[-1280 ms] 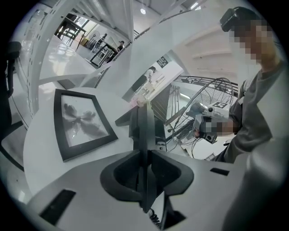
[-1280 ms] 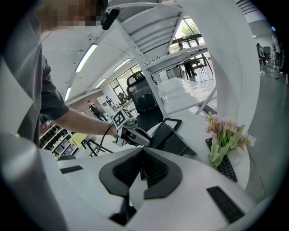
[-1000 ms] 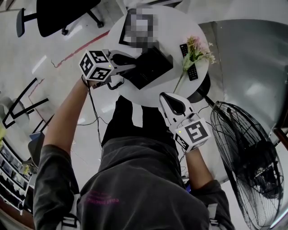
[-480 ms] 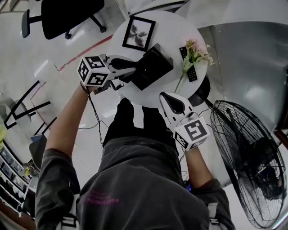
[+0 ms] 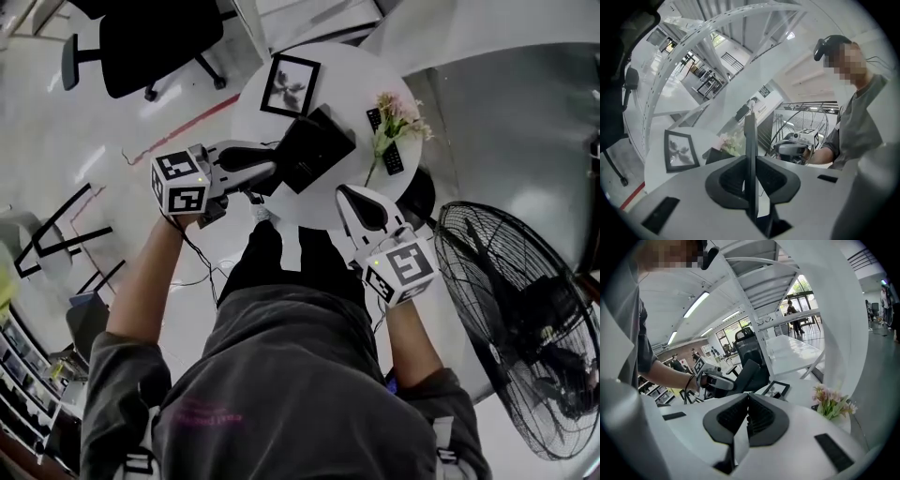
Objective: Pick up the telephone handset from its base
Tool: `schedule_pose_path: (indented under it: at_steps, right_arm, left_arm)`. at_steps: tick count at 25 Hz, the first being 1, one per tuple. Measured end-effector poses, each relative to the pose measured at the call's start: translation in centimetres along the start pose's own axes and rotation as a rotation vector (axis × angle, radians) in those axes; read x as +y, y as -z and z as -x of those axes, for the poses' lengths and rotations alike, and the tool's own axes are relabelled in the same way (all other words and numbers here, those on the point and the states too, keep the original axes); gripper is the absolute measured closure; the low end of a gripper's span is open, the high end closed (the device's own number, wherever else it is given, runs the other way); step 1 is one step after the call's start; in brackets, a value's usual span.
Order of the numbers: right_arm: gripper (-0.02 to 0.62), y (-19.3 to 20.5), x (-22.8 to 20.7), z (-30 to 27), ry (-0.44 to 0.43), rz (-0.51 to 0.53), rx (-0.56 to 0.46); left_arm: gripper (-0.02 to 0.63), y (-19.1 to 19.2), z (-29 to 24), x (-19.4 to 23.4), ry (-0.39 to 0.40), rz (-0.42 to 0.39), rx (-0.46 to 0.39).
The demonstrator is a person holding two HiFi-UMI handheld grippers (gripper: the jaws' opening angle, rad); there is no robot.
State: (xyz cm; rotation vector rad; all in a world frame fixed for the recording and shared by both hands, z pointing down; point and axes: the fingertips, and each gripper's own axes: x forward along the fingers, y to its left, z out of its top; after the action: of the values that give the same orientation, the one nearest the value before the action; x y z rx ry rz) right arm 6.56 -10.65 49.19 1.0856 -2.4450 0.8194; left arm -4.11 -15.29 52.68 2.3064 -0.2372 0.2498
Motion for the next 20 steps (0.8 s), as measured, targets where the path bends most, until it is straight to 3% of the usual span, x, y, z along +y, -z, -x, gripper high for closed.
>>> schedule_pose_path:
  at_steps: [11, 20]
  right_arm:
    - [0.575, -3.9, 1.8, 3.1, 0.044, 0.065, -0.104]
    - [0.575, -5.7, 4.6, 5.2, 0.071, 0.104, -0.174]
  left_arm:
    - [0.526, -6.0, 4.6, -8.3, -0.068, -0.123, -0.185]
    - [0.526, -7.6, 8.0, -13.4, -0.084, -0.202, -0.265]
